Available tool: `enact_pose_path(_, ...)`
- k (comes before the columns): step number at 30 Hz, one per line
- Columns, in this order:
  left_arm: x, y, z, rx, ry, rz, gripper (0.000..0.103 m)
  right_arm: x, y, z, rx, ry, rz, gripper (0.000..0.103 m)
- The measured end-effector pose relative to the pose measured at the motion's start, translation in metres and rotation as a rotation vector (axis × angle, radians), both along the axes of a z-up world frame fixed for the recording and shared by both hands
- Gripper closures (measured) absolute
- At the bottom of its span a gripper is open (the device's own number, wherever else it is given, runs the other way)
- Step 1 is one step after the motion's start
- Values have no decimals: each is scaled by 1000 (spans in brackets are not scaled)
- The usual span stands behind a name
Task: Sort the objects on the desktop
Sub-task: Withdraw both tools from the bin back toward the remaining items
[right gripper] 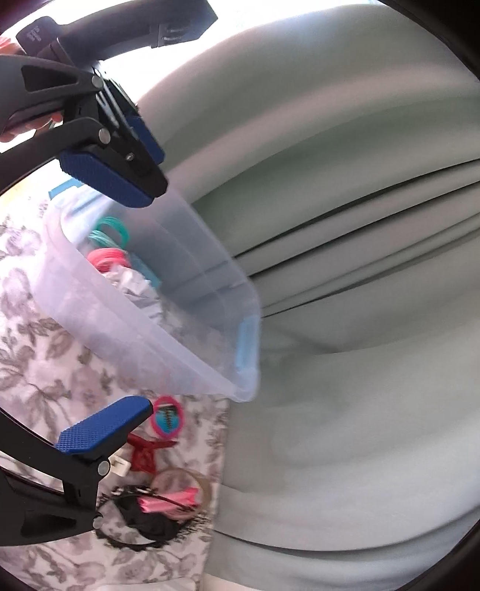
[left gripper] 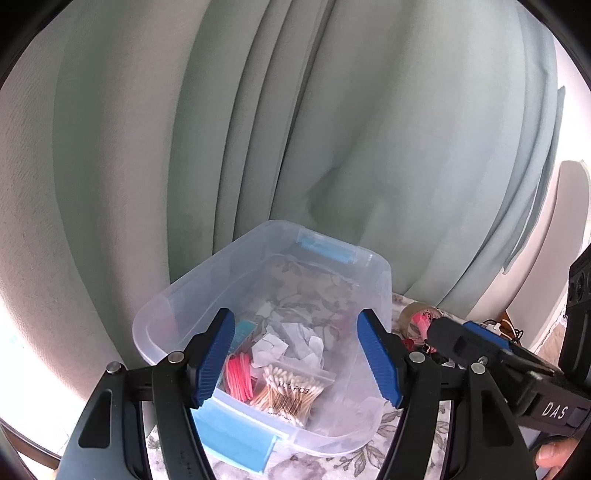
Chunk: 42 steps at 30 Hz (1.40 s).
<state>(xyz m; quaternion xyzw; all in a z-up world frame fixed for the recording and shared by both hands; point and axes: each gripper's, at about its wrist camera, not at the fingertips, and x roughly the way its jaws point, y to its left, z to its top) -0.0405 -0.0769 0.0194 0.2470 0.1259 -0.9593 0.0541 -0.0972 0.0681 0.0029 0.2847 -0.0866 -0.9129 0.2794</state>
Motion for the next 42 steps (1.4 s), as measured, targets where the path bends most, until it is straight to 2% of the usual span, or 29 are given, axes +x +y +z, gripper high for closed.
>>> enact_pose_path(4,-2,6,1,-1,8,-11,32,-4,12,-2,-24,-2,-10,0)
enact_pose_path(9,-7,17,3,-15,20,-24,25,-3,31,-9,-66,12,23,0)
enact_pose_path(14,-15,40,4,-71,20,-56,25,2,56,-13,-107,64,-7,0)
enact_pose_path(18,-21,56,6,-81,42,-90,25,6,96,-11,-177,117,-105,0)
enact_pose_path(21,-24,69,12,-82,81,-128,25,7,124,-9,-159,142,-195,0)
enact_pose_path(26,-36,97,17,-101,104,-208,25,4,163,-13,-164,108,-297,0)
enact_pose_path(30,-50,123,7,-113,60,-289,25,-1,185,-27,-189,66,-357,0)
enact_pose_path(35,-61,153,-16,-127,-25,-409,25,-4,196,-49,-125,21,-382,0)
enact_pose_path(42,-69,181,-49,-129,-124,-487,25,-19,209,-86,-98,-76,-403,2)
